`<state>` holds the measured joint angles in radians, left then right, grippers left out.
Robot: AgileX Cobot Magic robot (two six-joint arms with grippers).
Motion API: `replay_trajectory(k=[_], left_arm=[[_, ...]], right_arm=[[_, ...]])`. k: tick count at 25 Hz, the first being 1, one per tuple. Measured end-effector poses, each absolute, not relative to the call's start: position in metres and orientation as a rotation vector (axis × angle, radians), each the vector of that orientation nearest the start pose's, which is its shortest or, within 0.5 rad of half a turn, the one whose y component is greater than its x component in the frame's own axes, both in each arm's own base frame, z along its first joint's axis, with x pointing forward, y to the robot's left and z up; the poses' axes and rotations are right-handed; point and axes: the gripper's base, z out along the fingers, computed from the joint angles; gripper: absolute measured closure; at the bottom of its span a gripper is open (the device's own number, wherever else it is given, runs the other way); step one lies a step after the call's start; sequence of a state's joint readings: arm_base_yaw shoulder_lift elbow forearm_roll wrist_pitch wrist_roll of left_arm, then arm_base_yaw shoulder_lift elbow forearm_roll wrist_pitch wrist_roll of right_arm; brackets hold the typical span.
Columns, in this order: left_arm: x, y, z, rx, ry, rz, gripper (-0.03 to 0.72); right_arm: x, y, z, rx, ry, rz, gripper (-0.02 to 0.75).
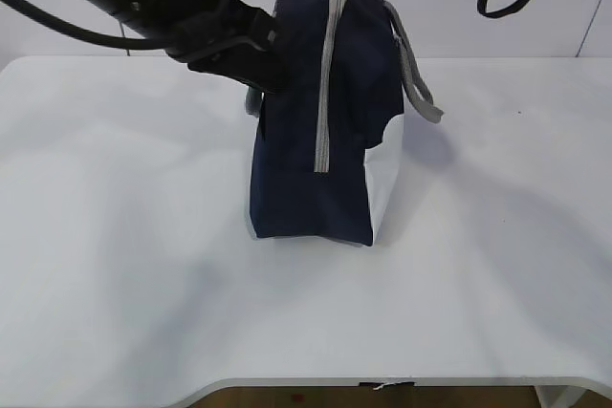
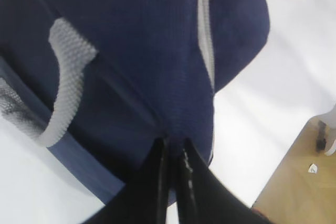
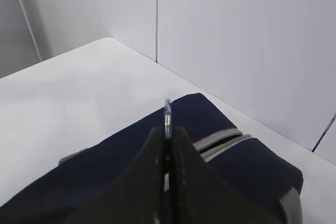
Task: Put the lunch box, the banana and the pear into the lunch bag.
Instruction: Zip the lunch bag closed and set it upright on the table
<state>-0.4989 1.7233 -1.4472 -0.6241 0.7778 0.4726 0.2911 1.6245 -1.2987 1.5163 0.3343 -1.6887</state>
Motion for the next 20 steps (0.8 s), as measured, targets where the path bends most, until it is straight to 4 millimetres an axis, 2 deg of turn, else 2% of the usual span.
replay_trajectory(k=[12,20], left_arm=[[0.316,-0.215,0.304,0.869,2.385,-0.715,0.692],[0.315,-0.214,0.303,0.898,2.391,-0.700,0.692]], right_arm=[[0.406,0.149,0.320,-0.597,1.756,0.365,0.731],[0.441,0.145,0.310,-0.512,1.760,0.382,0.731]])
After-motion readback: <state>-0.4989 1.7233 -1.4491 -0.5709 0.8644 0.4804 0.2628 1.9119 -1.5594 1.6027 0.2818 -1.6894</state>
